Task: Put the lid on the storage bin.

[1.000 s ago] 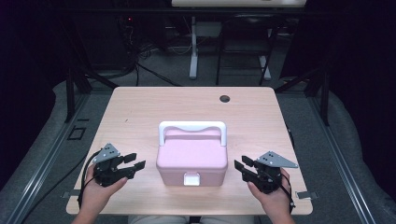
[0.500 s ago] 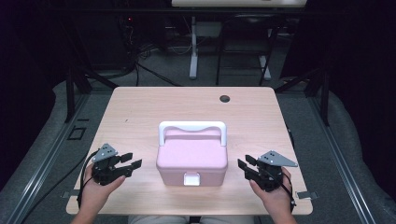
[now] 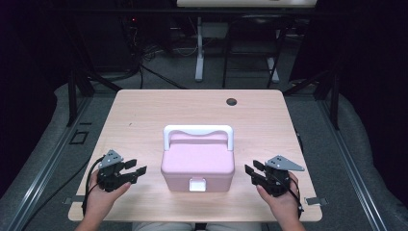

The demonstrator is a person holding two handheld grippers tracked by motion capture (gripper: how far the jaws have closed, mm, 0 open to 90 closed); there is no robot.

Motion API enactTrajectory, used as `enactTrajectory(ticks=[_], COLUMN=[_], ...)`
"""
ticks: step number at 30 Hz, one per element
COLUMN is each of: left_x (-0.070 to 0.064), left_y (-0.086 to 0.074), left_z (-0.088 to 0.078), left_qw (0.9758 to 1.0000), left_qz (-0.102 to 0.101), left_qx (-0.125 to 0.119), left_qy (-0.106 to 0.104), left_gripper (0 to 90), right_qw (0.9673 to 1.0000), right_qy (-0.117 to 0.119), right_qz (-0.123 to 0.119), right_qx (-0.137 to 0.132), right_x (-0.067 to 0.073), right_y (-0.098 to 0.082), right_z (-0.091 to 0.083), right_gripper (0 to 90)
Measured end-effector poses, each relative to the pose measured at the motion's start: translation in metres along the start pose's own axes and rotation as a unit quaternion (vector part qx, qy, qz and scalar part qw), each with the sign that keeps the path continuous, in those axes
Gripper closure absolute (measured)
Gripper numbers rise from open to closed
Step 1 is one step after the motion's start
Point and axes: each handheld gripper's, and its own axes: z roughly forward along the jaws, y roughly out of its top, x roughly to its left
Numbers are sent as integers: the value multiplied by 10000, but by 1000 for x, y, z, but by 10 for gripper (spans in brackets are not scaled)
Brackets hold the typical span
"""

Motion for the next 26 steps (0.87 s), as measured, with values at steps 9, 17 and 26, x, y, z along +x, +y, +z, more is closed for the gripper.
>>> enactTrajectory(ticks=[9,17,26], left_x=[3,4,7], left_y=[-5,-6,-6], left_z=[6,5,6], left_qw=[9999,9999,9999], left_qz=[-44,-47,15], left_qx=[66,9,-95], left_qy=[86,155,128], left_gripper=[454,431,436], right_qw=[9999,9999,9998], right_qy=[-49,-73,-139], right_qz=[-28,-29,-94], right_qx=[97,89,79], right_x=[-3,-4,-6], right_y=[-4,-6,-7], right_z=[6,8,11], right_gripper=[581,562,521])
